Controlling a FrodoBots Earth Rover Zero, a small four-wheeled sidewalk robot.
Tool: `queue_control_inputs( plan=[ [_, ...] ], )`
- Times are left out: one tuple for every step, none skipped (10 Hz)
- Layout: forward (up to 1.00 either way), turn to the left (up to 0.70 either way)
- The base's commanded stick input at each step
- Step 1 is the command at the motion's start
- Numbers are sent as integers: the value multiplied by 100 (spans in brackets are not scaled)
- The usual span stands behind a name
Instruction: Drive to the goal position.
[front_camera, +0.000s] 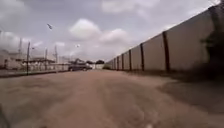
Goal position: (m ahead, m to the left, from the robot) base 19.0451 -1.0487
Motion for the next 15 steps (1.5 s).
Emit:
queue_control_inputs(
  plan=[
    [70, 0],
    [70, 0],
    [70, 0],
    [70, 0],
    [70, 0],
    [70, 0],
    [70, 0],
    [70, 0],
    [70, 0],
    [70, 0],
    [70, 0],
    [70, 0],
    [70, 0],
    [70, 0],
    [70, 0]
  ],
)
